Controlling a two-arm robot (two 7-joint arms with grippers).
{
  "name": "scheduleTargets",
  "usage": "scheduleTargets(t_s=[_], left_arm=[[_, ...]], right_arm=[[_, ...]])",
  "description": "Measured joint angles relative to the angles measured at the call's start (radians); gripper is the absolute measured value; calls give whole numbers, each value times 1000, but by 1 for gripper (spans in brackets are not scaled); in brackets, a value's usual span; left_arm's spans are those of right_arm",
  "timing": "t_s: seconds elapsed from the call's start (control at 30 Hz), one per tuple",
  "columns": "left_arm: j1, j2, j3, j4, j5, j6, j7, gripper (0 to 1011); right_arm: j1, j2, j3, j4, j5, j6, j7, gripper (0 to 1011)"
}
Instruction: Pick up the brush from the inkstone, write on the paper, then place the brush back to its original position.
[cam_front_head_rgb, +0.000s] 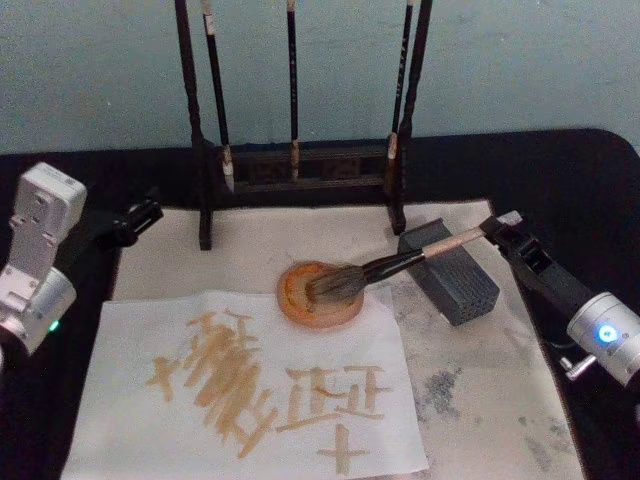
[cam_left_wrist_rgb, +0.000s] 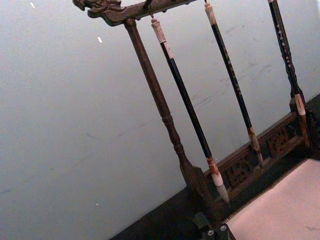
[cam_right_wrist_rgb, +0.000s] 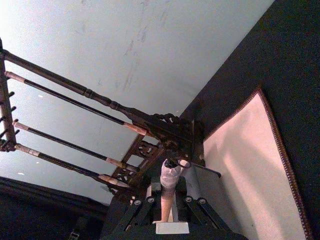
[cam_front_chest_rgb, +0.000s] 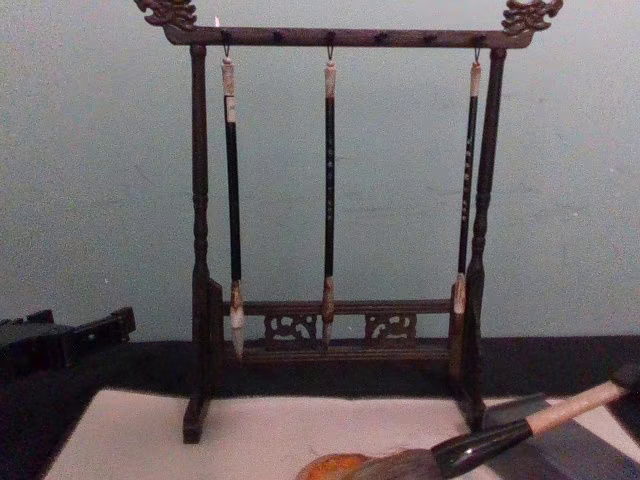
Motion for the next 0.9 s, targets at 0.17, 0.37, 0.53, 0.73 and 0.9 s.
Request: scheduleTargets(t_s=[0.17, 0.37, 0.53, 0.73, 0.9], left_arm=[[0, 0, 0, 0, 0, 0, 0, 1002], [0, 0, 0, 0, 0, 0, 0, 1002], [0, 0, 0, 0, 0, 0, 0, 1002], [0, 0, 0, 0, 0, 0, 0, 1002], [0, 0, 0, 0, 0, 0, 0, 1002]], right_arm=[[0, 0, 0, 0, 0, 0, 0, 170], [0, 0, 0, 0, 0, 0, 0, 166], [0, 0, 0, 0, 0, 0, 0, 166], [0, 0, 0, 0, 0, 0, 0, 166], [0, 2, -3, 0, 2, -2, 1, 166]])
